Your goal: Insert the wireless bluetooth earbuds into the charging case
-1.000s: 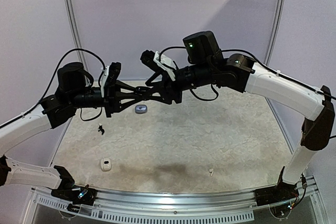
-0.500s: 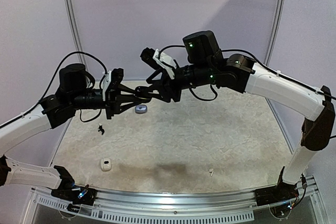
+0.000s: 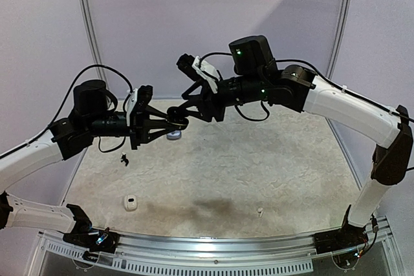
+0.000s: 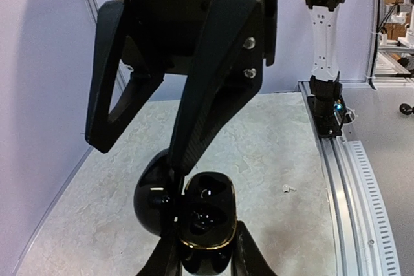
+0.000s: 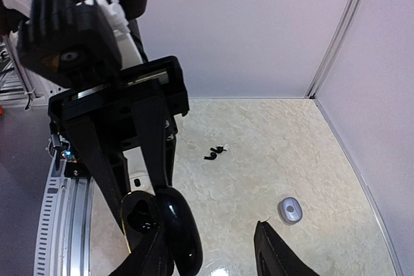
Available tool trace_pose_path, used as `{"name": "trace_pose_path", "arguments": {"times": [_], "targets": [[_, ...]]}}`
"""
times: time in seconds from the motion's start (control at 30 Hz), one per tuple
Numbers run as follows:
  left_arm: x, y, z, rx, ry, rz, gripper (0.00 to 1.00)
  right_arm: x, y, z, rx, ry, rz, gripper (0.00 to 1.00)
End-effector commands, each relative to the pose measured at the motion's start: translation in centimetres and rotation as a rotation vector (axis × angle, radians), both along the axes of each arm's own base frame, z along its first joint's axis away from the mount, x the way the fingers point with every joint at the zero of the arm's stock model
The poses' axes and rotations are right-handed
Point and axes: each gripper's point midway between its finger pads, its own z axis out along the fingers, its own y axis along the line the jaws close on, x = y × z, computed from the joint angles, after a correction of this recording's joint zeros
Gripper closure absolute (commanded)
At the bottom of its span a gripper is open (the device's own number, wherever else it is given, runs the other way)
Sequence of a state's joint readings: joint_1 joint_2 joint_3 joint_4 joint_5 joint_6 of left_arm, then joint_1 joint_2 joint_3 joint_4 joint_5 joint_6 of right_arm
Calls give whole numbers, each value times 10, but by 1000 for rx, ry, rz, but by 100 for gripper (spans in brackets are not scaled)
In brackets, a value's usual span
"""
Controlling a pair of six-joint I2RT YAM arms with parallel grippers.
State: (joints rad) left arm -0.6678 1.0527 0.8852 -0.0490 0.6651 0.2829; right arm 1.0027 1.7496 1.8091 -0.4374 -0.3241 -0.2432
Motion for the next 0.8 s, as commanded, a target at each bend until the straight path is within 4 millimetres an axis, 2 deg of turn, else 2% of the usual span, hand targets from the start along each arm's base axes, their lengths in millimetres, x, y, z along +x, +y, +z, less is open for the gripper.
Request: {"name": "trace_pose_path", "arguments": {"times": [0.0,0.27,0.67,0.77], "targets": [[-8,-3,9,-56,8,-19,100,-16,-2,-8,-16,52,102,56],[-10,-4,9,-53,-15,-29,100,-21,2,-15,-17,89,147,70],[-13,-5,10,-57,-24,-51,100,-10,2,-23,-43,103,117,75],[-13,-5,10,-58,-24,-56,100,-11,4,-23,-42,104,127,79]]}}
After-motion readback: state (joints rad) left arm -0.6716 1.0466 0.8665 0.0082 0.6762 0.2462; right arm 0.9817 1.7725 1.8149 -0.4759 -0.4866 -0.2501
